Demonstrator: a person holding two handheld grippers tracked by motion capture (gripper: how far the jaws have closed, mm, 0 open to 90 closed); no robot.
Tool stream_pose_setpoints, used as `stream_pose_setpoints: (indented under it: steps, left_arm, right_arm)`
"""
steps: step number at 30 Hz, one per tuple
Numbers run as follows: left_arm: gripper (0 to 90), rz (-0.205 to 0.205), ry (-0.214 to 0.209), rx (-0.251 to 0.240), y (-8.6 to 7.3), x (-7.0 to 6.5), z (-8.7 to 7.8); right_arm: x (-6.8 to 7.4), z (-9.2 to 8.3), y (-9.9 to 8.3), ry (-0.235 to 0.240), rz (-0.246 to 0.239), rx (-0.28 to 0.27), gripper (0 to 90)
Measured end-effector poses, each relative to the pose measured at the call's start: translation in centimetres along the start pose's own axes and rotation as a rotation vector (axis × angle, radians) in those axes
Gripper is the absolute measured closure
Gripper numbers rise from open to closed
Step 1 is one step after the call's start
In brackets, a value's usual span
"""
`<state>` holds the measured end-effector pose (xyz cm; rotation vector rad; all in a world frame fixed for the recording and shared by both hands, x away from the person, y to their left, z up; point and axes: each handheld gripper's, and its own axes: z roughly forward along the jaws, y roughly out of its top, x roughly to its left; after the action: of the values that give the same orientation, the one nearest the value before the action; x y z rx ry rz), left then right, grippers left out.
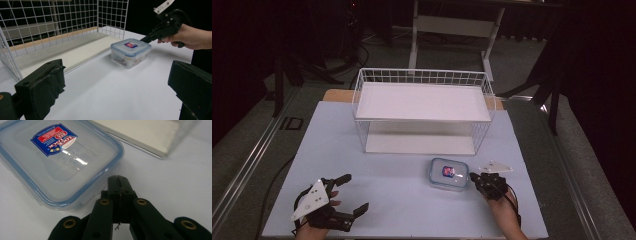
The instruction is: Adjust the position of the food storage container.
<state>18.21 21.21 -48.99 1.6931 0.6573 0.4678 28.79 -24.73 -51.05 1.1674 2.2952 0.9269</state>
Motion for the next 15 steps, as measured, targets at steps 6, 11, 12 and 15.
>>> stream_pose_setpoints:
  steps: [6,11,12,15]
  left_arm:
    - [1.7,0.001,-0.001,0.003,0.0,0.0,0.0]
    - [1.7,0.002,-0.003,0.005,0.0,-0.1,0.1]
    - [1.7,0.004,-0.003,0.007,0.0,-0.1,0.1]
    - [1.7,0.001,-0.004,0.007,0.0,0.0,0.1]
  right_arm:
    - [0.9,1.1,1.1,0.042,-0.022,-0.009,90.0]
    - [1.8,2.1,2.0,0.069,-0.052,-0.025,90.0]
    - [1.9,2.2,2.1,0.07,-0.057,-0.027,90.0]
    - [2.2,2.8,2.6,0.083,-0.066,-0.031,90.0]
